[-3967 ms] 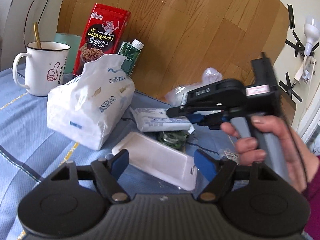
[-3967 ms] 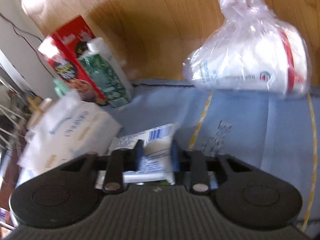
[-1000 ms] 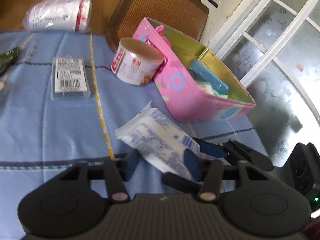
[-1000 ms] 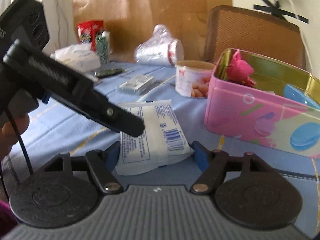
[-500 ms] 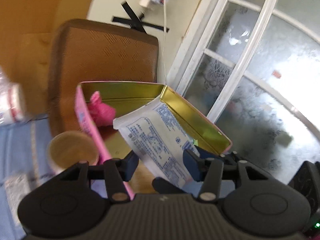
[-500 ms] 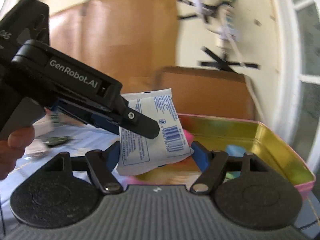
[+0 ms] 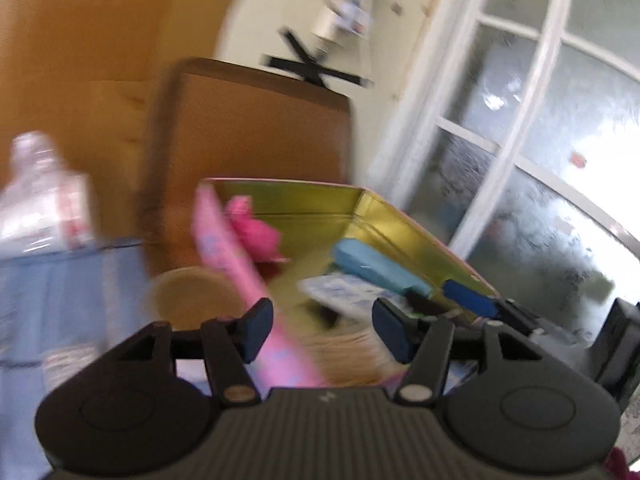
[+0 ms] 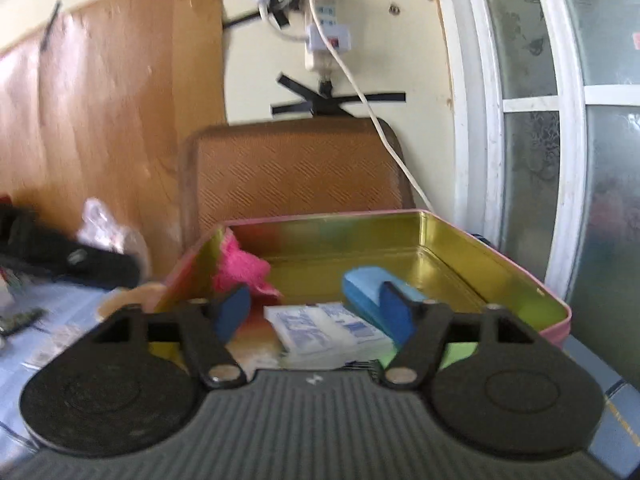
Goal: Organize soft objects
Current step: 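Carry the white packet into the pink tin and release, then grasp the barcode card pack with the left gripper and carry toward tin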
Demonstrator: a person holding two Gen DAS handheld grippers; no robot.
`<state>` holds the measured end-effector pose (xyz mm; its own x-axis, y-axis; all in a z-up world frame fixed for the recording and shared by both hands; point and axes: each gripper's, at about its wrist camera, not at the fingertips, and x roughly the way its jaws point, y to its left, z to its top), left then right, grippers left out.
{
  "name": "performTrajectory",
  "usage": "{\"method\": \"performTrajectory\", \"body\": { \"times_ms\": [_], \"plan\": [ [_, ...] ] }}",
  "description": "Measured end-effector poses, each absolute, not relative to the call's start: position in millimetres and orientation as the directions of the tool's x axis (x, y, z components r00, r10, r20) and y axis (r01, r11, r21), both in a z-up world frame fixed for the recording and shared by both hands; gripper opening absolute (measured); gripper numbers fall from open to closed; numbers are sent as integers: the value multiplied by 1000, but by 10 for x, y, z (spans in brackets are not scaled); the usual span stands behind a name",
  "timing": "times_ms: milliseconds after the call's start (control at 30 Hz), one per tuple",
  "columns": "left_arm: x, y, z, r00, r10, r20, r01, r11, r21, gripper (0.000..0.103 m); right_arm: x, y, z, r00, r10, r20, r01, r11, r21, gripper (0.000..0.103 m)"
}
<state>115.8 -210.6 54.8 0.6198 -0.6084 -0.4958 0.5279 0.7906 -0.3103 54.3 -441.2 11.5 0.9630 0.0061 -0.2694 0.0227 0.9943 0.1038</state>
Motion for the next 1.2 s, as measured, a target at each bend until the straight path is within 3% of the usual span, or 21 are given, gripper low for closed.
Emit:
{"method": "performTrajectory", "body": {
  "times_ms": [67,133,333,433,533,633,733,767,800,833,867,1100,1200],
  "plan": [
    [1044,-1760,483,669,-553,-497,469,833,-294,56,464,-4391,166,965,59,-255,-21,989,149,38],
    [926,-1425,396,711,-486,-508,400,874,-277,56,478,-4305,223,959,129,-252,-83,979,185,24],
    [646,-607,97,779,-310,-545,215,948,-233,56,521,-3776,298,878,380,-291,-314,916,251,21],
    [582,-342,-61,773,-303,-557,168,945,-281,56,637,-3354,223,795,481,-369,-415,876,247,24],
    [541,-178,-201,779,-333,-531,158,924,-348,56,825,-2958,82,740,494,-455,-437,869,233,47],
    [520,-90,-230,799,-356,-485,174,908,-380,56,1103,-2650,-22,704,475,-529,-409,879,245,54],
    [496,-79,-247,799,-369,-475,187,903,-388,58,1239,-2349,-82,690,440,-575,-411,892,190,77],
    [493,-83,-250,797,-371,-476,188,902,-389,58,1223,-2257,-104,687,427,-587,-419,894,160,79],
    [508,-100,-259,796,-373,-477,188,901,-390,58,1230,-2176,-139,689,410,-597,-429,895,120,77],
    [514,-99,-260,795,-375,-478,188,900,-393,58,1246,-2100,-186,687,385,-616,-434,898,76,65],
    [516,-94,-260,795,-376,-477,188,899,-396,58,1239,-2074,-233,683,364,-633,-433,900,50,63],
    [587,-126,-301,748,-421,-513,196,879,-435,58,813,-2440,-200,659,443,-607,-449,880,154,63],
    [610,-273,-308,683,-528,-505,238,814,-530,58,568,-2611,-217,645,488,-588,-461,862,210,63]
  ]
}}
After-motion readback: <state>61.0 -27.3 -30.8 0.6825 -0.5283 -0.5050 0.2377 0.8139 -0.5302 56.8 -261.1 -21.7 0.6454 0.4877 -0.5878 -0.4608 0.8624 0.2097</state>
